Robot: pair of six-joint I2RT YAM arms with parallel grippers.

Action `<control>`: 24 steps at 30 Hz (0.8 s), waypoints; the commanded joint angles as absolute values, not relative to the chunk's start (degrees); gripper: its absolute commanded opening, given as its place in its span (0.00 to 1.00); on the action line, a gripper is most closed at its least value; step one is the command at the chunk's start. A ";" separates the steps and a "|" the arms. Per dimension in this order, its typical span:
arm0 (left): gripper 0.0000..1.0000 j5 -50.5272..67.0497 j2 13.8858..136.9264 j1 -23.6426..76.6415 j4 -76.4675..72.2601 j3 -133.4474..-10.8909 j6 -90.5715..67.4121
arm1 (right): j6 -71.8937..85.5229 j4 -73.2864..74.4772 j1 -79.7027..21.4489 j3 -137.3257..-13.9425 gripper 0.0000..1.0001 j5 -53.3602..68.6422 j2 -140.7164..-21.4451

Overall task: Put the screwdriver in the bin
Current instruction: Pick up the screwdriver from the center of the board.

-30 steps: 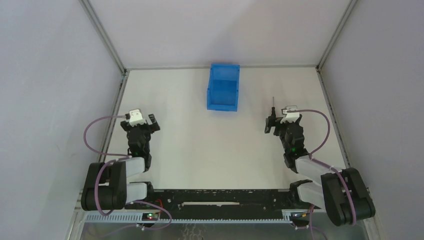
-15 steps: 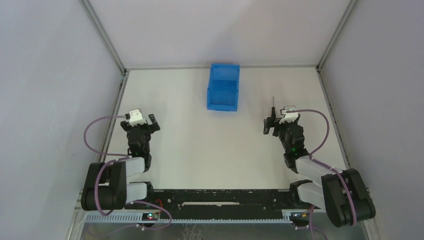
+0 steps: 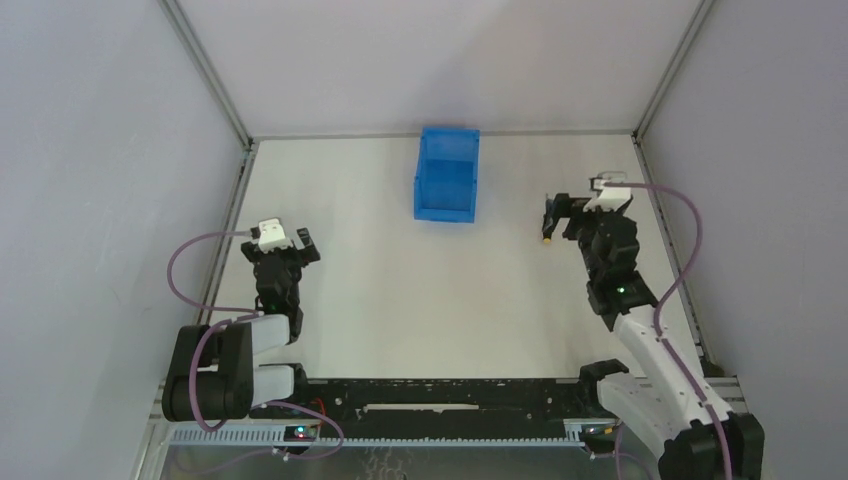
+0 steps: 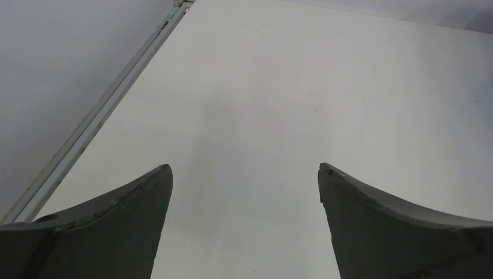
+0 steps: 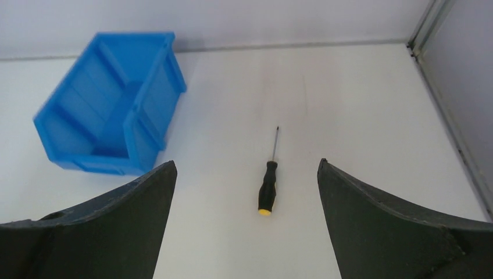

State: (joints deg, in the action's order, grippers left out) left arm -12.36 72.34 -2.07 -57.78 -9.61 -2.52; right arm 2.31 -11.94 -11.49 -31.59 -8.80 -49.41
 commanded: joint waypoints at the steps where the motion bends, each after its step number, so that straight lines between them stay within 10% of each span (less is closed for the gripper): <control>1: 1.00 -13.05 71.97 -2.37 -59.77 -11.26 -1.41 | 5.34 4.55 -10.08 -42.69 1.00 -9.36 -47.76; 24: 1.00 -13.06 71.98 -2.37 -59.77 -11.31 -1.41 | 4.47 35.16 -7.56 -74.34 1.00 -3.01 -54.29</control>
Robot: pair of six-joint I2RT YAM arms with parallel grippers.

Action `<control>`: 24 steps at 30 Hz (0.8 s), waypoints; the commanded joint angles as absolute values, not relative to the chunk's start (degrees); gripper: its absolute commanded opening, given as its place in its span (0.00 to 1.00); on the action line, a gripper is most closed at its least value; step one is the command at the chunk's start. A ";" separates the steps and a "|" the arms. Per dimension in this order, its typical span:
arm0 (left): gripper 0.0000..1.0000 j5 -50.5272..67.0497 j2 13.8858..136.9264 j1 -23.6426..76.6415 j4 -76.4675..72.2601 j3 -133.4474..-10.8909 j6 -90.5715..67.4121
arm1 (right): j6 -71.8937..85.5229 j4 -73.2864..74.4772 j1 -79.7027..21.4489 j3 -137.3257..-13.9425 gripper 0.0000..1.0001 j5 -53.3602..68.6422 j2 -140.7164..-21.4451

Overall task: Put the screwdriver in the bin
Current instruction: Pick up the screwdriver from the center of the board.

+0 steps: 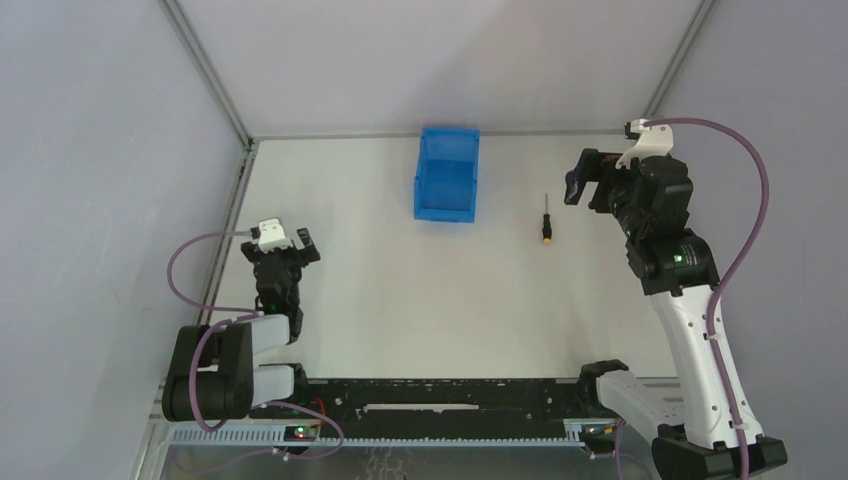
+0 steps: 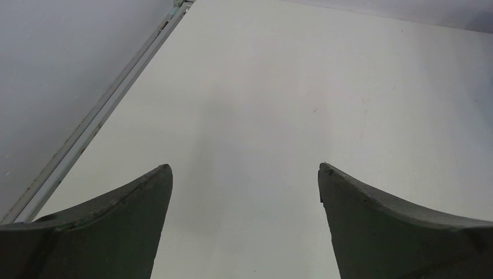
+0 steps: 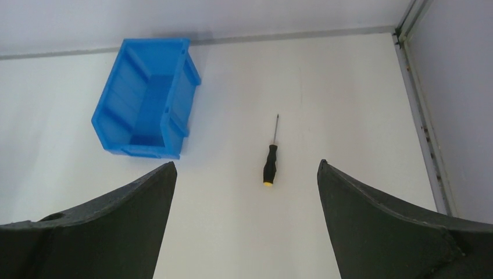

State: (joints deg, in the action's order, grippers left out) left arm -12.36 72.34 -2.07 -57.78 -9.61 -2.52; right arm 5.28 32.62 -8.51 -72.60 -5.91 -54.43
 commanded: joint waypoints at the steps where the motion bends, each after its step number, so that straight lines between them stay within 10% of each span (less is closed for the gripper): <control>1: 1.00 -13.06 71.98 -2.37 -59.77 -11.29 -1.41 | 3.93 35.16 -7.48 -74.37 1.00 -2.50 -54.48; 24: 1.00 -13.02 71.97 -2.36 -59.76 -11.32 -1.41 | 10.63 35.03 -4.71 -73.70 0.95 -3.09 -75.24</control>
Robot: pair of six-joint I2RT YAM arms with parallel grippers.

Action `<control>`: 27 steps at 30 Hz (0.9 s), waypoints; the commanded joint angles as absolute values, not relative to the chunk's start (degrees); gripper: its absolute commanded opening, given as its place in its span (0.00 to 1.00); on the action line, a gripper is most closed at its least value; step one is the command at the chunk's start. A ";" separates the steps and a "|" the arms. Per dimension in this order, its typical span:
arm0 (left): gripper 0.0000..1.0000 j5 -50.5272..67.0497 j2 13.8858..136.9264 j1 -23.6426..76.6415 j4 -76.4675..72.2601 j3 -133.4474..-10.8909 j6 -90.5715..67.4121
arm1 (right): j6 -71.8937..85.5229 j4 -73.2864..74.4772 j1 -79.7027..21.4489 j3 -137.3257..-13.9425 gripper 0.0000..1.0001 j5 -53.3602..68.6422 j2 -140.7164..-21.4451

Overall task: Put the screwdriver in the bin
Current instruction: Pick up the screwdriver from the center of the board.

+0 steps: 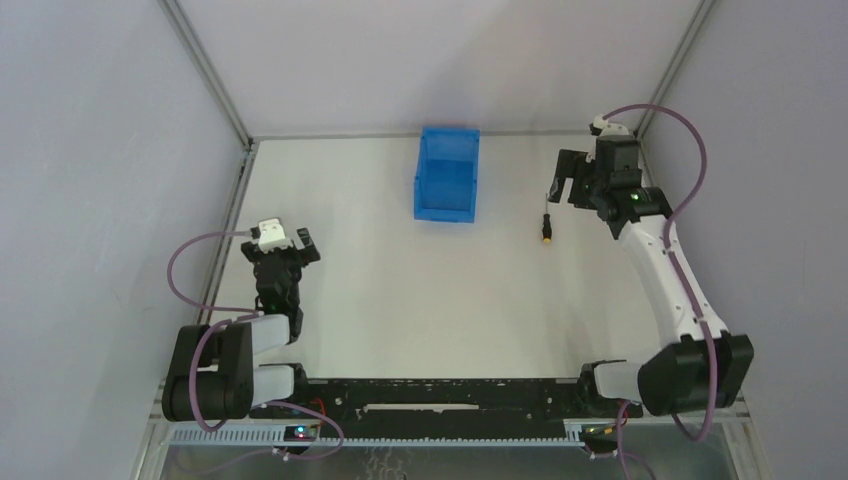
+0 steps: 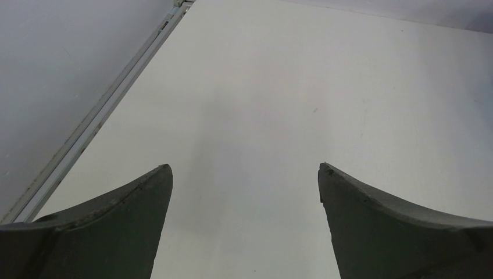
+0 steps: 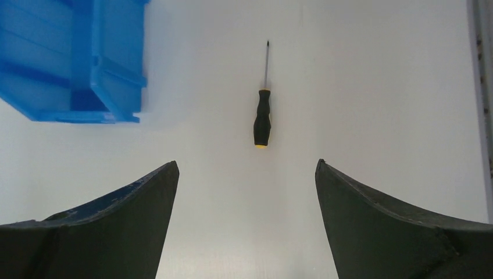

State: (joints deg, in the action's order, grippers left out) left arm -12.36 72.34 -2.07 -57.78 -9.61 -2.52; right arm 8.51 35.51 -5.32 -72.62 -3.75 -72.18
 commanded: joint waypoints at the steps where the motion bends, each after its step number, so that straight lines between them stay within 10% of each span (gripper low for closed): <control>1: 1.00 -13.05 71.96 -2.37 -59.77 -11.28 -1.41 | 10.70 34.50 -4.67 -73.21 0.95 -3.13 -76.19; 27: 1.00 -13.03 71.94 -2.37 -59.77 -11.29 -1.41 | 11.84 26.84 -4.12 -71.72 0.77 -3.13 -106.31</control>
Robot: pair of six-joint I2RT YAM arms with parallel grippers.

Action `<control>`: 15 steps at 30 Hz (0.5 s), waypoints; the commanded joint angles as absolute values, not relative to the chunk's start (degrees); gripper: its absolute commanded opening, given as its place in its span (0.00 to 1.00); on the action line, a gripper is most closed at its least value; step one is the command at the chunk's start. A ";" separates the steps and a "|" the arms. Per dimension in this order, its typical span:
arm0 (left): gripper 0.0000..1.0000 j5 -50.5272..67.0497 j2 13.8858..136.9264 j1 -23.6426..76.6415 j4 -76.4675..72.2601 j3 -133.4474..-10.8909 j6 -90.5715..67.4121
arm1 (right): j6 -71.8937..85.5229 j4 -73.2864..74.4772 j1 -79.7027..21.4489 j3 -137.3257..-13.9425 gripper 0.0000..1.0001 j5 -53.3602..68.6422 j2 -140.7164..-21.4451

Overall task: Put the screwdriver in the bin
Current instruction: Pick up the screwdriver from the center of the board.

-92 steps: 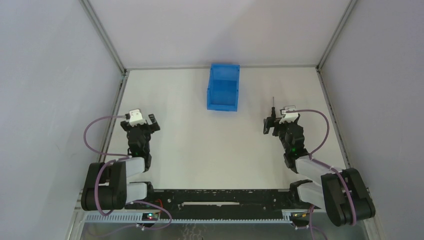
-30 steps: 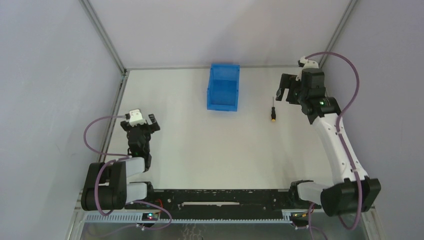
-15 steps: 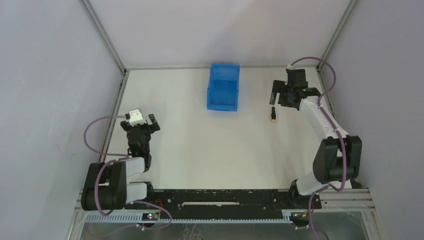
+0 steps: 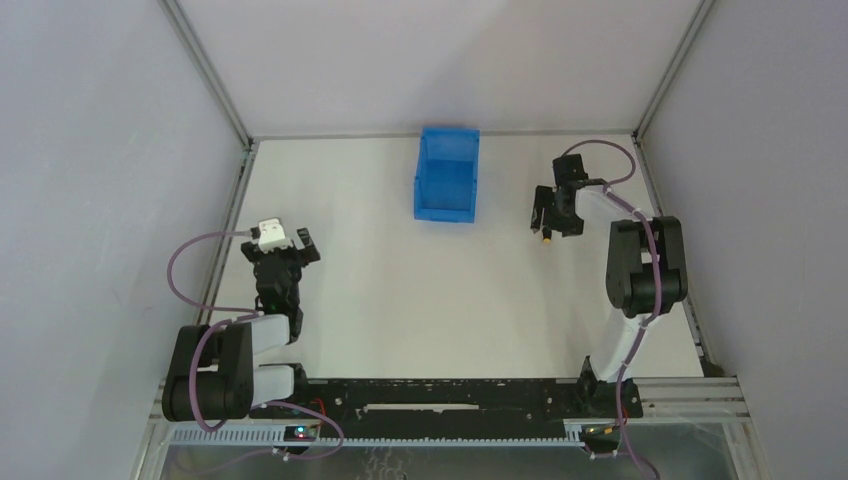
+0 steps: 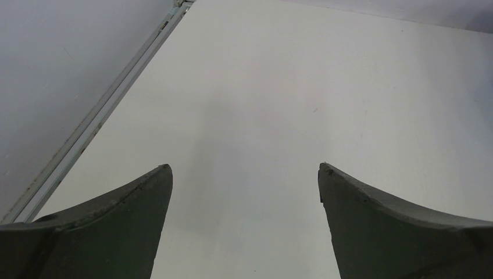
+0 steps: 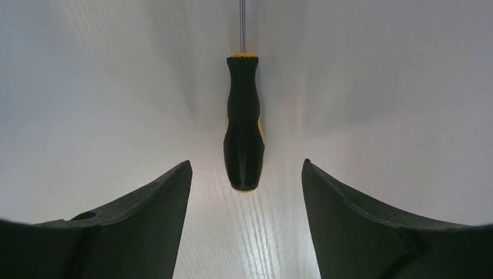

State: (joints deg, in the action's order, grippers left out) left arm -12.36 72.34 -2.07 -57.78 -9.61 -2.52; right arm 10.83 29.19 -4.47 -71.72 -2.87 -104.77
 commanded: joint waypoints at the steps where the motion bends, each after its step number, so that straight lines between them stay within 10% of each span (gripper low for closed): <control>1: 1.00 -13.03 71.93 -2.37 -59.77 -11.32 -1.41 | 11.86 26.84 -4.13 -71.83 0.75 -3.13 -106.91; 15: 1.00 -13.06 71.94 -2.37 -59.77 -11.32 -1.41 | 10.83 27.61 -4.11 -75.00 0.51 -3.69 -111.54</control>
